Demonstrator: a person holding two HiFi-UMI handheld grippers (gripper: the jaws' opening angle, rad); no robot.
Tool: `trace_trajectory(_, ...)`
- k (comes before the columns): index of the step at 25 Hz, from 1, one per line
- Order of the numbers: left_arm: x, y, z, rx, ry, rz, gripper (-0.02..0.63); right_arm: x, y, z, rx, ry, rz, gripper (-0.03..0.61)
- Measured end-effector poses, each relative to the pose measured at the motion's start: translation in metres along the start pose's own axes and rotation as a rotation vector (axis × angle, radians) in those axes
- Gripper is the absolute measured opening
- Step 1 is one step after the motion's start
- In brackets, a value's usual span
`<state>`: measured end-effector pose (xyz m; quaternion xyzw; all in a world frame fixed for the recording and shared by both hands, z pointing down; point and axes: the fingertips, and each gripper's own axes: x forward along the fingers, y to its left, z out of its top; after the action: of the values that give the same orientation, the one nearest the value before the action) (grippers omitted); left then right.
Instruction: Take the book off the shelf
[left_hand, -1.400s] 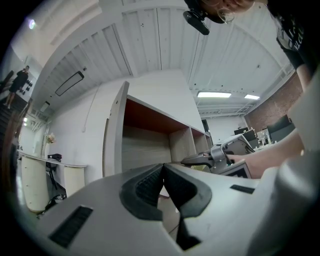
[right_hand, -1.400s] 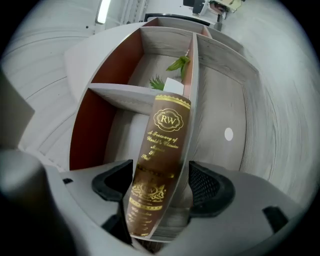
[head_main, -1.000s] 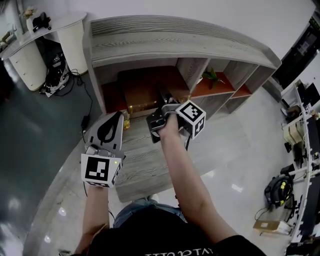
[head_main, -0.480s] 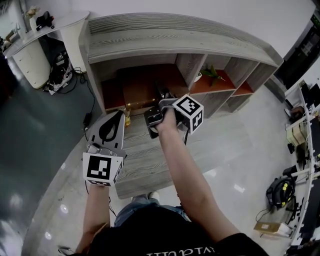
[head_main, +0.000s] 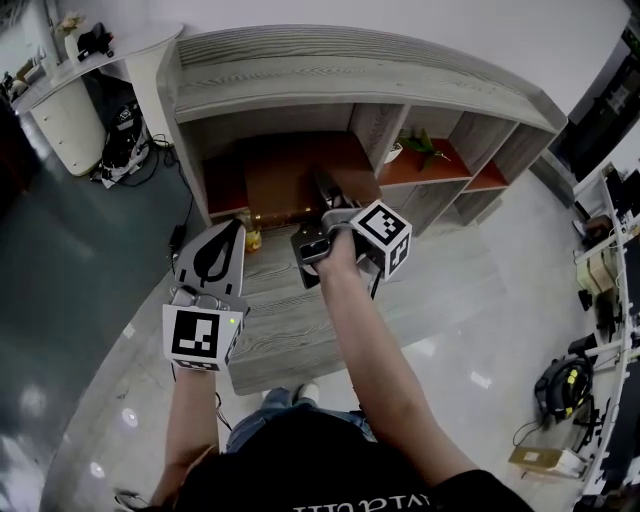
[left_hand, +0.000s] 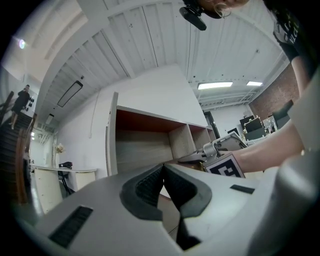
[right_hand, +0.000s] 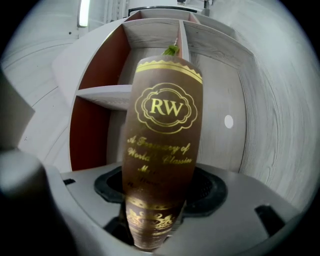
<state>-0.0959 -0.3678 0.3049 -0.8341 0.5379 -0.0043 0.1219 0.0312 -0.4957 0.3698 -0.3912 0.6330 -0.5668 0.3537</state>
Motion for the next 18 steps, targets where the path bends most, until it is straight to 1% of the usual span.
trace_trajectory(13, -0.002, -0.007, 0.012, -0.001, -0.023, -0.014, 0.012, -0.029, 0.000, -0.001, -0.011, -0.006, 0.036, 0.258)
trace_trajectory(18, -0.003, -0.010, 0.015, -0.008, -0.040, -0.012, 0.011, -0.045, 0.000, -0.002, -0.031, -0.002, 0.071, 0.250)
